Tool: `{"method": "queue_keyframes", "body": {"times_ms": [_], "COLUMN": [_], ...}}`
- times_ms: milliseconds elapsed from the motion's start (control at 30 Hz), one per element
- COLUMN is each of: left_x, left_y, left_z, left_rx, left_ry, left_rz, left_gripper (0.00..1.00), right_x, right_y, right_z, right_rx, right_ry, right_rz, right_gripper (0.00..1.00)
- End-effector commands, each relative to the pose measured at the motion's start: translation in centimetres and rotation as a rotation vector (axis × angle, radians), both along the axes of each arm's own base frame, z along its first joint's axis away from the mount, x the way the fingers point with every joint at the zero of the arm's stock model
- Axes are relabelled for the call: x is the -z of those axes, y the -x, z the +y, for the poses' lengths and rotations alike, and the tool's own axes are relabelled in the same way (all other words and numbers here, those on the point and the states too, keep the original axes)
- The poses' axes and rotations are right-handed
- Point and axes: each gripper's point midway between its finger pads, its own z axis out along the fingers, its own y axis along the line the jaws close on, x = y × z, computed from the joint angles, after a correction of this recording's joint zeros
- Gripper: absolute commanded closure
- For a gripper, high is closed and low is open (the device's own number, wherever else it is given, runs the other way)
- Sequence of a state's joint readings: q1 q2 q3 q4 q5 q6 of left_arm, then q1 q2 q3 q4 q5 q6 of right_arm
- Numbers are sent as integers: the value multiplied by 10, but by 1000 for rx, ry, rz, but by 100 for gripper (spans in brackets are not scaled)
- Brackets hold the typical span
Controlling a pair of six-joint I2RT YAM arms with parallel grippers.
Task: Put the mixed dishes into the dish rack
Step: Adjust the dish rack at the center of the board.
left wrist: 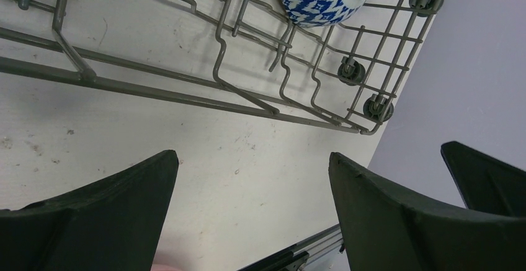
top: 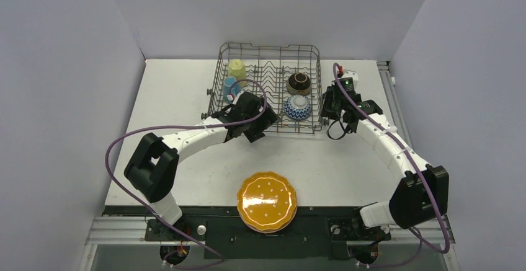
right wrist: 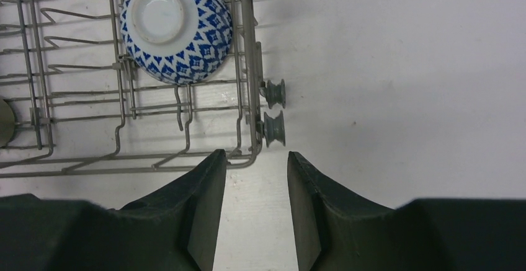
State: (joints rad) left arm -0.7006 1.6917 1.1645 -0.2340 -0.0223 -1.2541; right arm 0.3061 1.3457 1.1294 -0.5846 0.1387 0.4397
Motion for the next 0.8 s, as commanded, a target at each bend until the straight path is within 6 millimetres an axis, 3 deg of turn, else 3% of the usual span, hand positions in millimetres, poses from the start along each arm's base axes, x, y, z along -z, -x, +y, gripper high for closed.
{"method": "queue_keyframes", "body": {"times_ms": [0, 167, 467, 600, 767], "left_x": [-22, -20, -16, -18, -16], "left_y": [-17, -16, -14, -11, -11], "left_z": [-12, -9, -2, -1, 2], "left_rx": [-4, -2, -3, 11, 14], "left_ry": [63, 63, 47, 54, 51], "left_rz": [-50, -47, -42, -36, -32], "left_gripper": [12, 12, 12, 12, 12], "right_x": [-19, -6, 23, 43, 54], "right_y": [-41, -66, -88, -91, -91], "right_z": [14, 5, 2, 4, 6], "right_rx": [-22, 35, 57, 51, 47], "right_ry": [-47, 16, 49, 55, 52], "right_rz": [-77, -51, 20, 67, 83], "right_gripper": [63, 66, 69, 73, 76]}}
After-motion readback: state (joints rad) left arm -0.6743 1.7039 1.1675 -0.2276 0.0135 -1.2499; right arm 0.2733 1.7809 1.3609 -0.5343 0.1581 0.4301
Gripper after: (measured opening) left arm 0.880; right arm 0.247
